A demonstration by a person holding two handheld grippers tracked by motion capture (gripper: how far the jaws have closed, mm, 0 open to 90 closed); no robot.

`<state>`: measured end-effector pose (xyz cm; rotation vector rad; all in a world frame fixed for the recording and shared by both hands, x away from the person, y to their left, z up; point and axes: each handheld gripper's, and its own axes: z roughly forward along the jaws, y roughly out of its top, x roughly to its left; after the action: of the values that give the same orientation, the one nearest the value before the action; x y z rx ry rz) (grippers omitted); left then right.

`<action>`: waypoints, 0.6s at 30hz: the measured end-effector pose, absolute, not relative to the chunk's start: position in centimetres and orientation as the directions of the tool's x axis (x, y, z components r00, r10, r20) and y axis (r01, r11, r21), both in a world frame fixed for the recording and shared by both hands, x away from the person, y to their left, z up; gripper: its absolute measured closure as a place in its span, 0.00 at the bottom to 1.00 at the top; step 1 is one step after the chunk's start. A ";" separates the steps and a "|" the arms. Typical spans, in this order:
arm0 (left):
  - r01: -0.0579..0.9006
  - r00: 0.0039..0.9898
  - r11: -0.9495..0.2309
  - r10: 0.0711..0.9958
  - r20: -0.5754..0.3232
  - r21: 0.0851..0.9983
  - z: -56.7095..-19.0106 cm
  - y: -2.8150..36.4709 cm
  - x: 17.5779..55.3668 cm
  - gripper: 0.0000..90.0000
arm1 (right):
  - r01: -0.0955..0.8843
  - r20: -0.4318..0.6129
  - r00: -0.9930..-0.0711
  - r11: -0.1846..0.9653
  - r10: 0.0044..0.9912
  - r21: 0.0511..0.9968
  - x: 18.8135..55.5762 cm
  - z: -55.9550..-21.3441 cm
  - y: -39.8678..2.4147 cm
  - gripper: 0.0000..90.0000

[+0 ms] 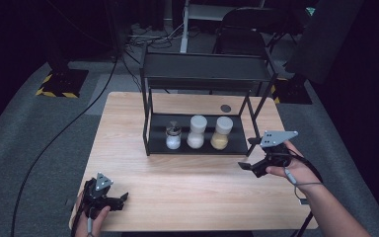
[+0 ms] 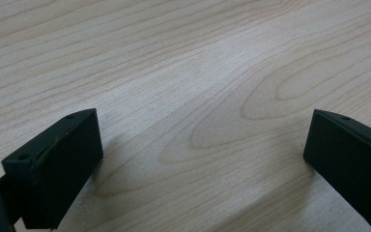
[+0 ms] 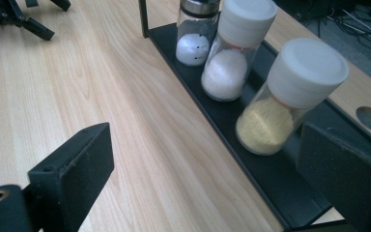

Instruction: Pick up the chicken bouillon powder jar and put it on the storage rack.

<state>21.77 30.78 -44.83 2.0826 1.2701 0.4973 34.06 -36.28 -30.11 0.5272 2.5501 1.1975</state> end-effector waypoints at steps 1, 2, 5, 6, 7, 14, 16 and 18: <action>0.645 0.461 -0.328 0.887 -0.009 0.690 -44.8 30.8 21.8 0.00 | 0.211 -0.087 -0.896 0.590 0.436 0.780 34.0 -30.3 -36.4 0.07; 0.645 0.461 -0.328 0.887 -0.010 0.690 -44.8 30.8 21.8 0.00 | 0.214 -0.083 -0.896 0.589 0.436 0.780 34.0 -30.5 -36.4 0.07; 0.645 0.461 -0.328 0.887 -0.010 0.690 -44.8 30.8 21.8 0.00 | 0.227 -0.072 -0.893 0.585 0.444 0.779 33.9 -31.2 -36.7 0.07; 0.645 0.461 -0.328 0.887 -0.009 0.690 -44.8 30.8 21.8 0.00 | 0.233 -0.069 -0.892 0.584 0.448 0.778 33.8 -31.5 -36.8 0.07; 0.645 0.461 -0.328 0.887 -0.010 0.690 -44.8 30.8 21.8 0.00 | 0.238 -0.065 -0.890 0.583 0.451 0.777 33.8 -31.8 -36.9 0.07; 0.645 0.461 -0.328 0.887 -0.009 0.690 -44.8 30.8 21.8 0.00 | 0.258 -0.064 -0.882 0.592 0.467 0.764 33.5 -33.6 -37.2 0.05; 0.645 0.461 -0.328 0.887 -0.009 0.690 -44.8 30.8 21.8 0.00 | 0.264 -0.059 -0.880 0.588 0.472 0.765 33.3 -34.3 -37.3 0.04; 0.645 0.461 -0.328 0.887 -0.009 0.690 -44.8 30.8 21.8 0.00 | 0.263 -0.063 -0.878 0.589 0.474 0.764 33.2 -34.9 -37.4 0.04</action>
<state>21.77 30.77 -44.82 2.0835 1.2702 0.4974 33.19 -37.38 -34.91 0.6062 2.5600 1.1689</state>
